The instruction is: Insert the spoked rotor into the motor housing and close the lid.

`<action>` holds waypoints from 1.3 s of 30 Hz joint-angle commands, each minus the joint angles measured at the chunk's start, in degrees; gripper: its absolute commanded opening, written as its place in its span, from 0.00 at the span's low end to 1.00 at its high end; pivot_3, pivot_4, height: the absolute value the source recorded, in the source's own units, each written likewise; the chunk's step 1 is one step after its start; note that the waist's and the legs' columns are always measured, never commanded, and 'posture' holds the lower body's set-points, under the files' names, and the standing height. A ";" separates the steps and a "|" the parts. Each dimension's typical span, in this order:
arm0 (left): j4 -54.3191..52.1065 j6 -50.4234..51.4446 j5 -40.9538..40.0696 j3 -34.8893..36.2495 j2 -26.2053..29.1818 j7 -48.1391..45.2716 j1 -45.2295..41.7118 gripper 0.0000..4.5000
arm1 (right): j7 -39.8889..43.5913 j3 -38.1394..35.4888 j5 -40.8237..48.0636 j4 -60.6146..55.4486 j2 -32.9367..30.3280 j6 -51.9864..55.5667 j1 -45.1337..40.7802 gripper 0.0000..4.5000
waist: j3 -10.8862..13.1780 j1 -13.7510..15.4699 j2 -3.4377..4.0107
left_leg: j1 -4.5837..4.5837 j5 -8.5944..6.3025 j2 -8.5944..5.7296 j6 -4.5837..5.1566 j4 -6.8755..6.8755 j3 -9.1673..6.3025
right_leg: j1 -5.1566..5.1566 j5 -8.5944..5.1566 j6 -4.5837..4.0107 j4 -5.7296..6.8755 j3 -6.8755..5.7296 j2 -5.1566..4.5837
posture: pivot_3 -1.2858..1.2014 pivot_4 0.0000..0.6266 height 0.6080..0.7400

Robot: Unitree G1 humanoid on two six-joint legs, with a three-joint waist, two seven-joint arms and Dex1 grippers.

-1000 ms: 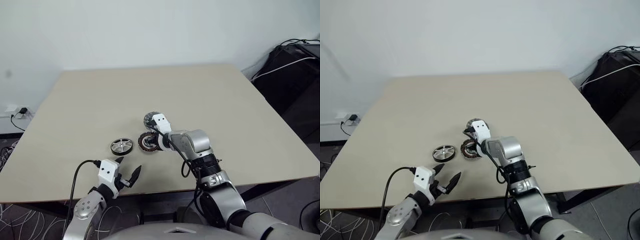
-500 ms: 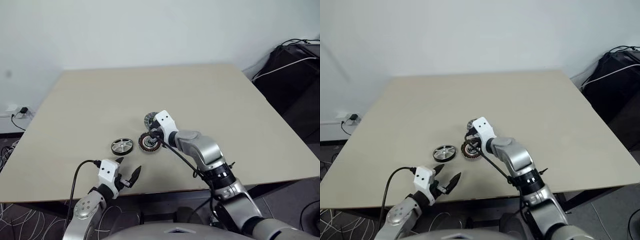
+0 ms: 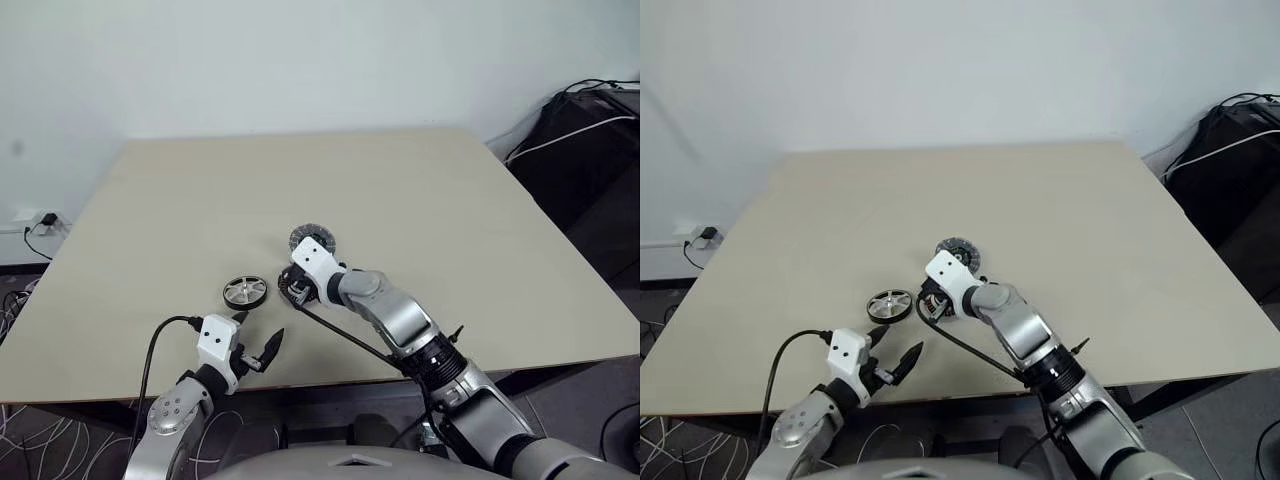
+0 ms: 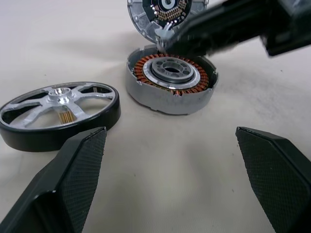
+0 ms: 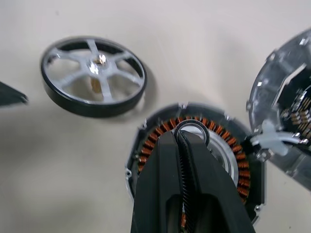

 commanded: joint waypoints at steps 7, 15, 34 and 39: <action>-3.53 0.40 -0.30 0.19 -0.18 0.71 -0.09 1.00 | 0.37 -0.95 -2.16 3.55 0.63 -2.18 -2.43 0.01 | 0.00 0.00 0.00 | 0.00 0.00 0.00 0.00 0.00 0.00 | 0.00 0.00 0.00 0.00 0.00 0.01 | 0.52 0.00 1.00; -3.92 0.89 -0.41 0.26 -0.23 0.95 -0.38 1.00 | 0.62 -1.34 -2.87 4.86 0.52 -2.34 -2.62 0.01 | 0.00 -0.02 0.00 | 0.01 0.00 0.00 0.00 0.00 0.00 | 0.00 0.02 0.01 0.00 0.00 0.02 | 0.52 0.00 1.00; -2.28 -0.42 -0.22 0.27 -0.51 0.77 -0.33 1.00 | 2.88 -1.09 -3.07 3.76 0.66 -0.04 -2.66 0.01 | 0.00 -0.02 0.00 | 0.02 0.00 0.00 0.00 0.02 0.00 | 0.02 0.07 0.06 0.01 0.00 0.02 | 0.52 0.00 1.00; -2.26 -0.40 -0.21 0.29 -0.57 0.82 -0.40 1.00 | 3.02 -1.08 -2.99 3.82 0.76 0.33 -2.67 0.01 | -0.01 -0.02 0.00 | 0.02 0.00 0.00 0.00 0.02 0.00 | 0.03 0.08 0.06 0.01 0.00 0.02 | 0.52 0.00 1.00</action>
